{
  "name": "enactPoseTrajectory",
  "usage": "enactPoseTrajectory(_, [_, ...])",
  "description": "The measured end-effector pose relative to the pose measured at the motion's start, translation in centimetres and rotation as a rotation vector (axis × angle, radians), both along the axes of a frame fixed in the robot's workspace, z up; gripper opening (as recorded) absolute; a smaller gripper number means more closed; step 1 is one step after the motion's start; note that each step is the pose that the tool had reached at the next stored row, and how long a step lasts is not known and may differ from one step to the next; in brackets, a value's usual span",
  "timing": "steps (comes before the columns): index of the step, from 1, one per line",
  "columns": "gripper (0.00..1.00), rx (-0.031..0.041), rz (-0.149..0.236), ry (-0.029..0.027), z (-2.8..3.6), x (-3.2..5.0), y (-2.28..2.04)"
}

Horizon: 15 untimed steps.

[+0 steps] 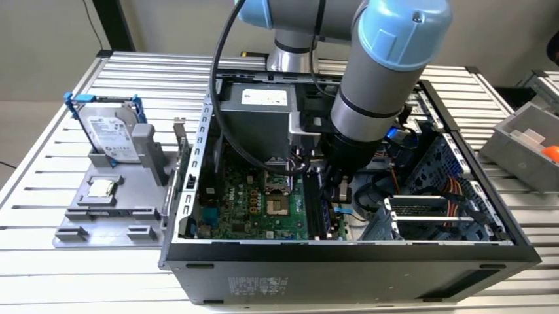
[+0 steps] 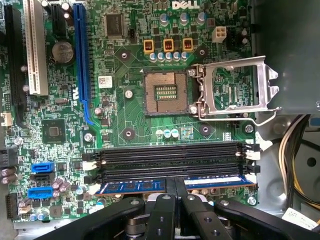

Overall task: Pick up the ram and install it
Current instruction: 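Press down the ram until it locks into place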

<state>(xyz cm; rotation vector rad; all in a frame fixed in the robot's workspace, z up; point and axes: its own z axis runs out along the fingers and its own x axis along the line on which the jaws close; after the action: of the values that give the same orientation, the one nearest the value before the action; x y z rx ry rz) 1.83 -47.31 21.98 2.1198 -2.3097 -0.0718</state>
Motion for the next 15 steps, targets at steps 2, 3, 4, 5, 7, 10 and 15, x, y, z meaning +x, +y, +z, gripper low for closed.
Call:
enactPoseTrajectory(2, [0.0,0.0001,0.0,-0.0001,-0.02,0.0,0.0])
enactPoseTrajectory(3, [0.0,0.0003,0.0,-0.0001,-0.03,0.0,0.01])
enactPoseTrajectory(4, [0.0,0.0007,0.0,-0.0002,0.03,0.0,0.01])
enactPoseTrajectory(5, [0.0,0.0014,0.0,-0.0001,0.11,0.0,0.01])
enactPoseTrajectory(7, [0.0,0.003,0.0,-0.0002,0.29,0.01,0.04])
enactPoseTrajectory(10, [0.0,0.0008,0.0,0.0003,0.94,0.0,0.02])
enactPoseTrajectory(15, [0.0,0.0006,0.0,0.0004,1.61,0.01,0.02])
